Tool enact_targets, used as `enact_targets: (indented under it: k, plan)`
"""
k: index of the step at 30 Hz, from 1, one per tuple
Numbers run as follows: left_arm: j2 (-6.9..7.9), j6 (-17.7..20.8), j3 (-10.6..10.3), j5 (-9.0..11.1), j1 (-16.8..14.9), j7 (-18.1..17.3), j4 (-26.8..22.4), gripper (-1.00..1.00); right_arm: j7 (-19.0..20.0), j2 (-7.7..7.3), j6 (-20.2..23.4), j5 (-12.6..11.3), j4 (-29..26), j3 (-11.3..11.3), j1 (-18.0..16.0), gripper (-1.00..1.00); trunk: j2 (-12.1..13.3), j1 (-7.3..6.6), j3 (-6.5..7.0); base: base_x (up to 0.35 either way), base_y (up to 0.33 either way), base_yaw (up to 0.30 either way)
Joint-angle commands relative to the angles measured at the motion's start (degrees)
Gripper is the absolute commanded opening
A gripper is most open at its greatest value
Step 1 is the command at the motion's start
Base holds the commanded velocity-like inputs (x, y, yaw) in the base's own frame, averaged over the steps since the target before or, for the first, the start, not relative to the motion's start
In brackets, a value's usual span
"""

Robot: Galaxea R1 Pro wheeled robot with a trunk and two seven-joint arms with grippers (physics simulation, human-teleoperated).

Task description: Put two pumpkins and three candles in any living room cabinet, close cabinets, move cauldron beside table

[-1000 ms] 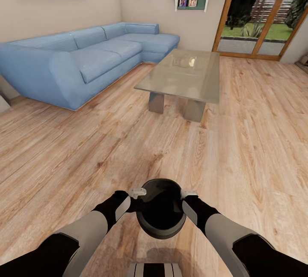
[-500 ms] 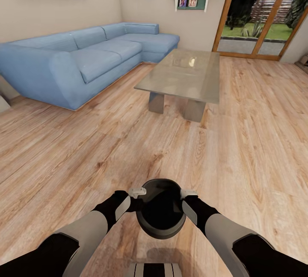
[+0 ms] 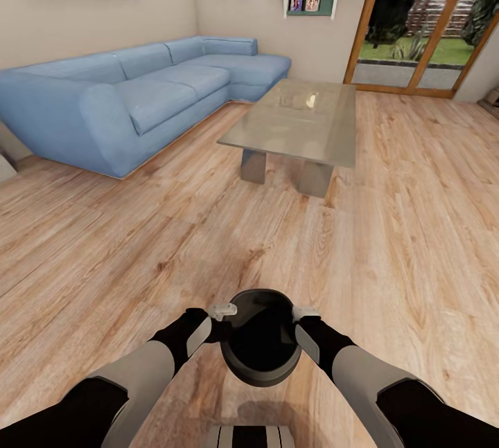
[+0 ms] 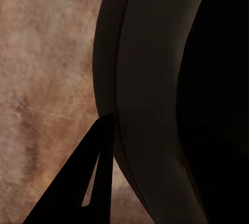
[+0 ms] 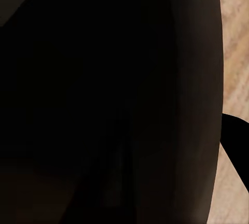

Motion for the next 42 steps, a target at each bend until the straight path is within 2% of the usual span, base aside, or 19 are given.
enact_targets:
  k: [1,42]
  plan:
    - [0.0,0.3,-0.4,0.4,0.0,0.3,-0.1,-1.0,-0.4,-0.03,0.3,-1.1,-0.1,1.2,0.0,-1.0,0.0,0.0,-0.05,0.0,0.0,0.0]
    - [0.0,0.3,-0.4,0.3,0.0,0.3,-0.1,-1.0,0.8,0.05,0.3,-1.1,-0.1,1.4,0.0,-1.0,0.0,0.0,-0.05,0.0,0.0,0.0]
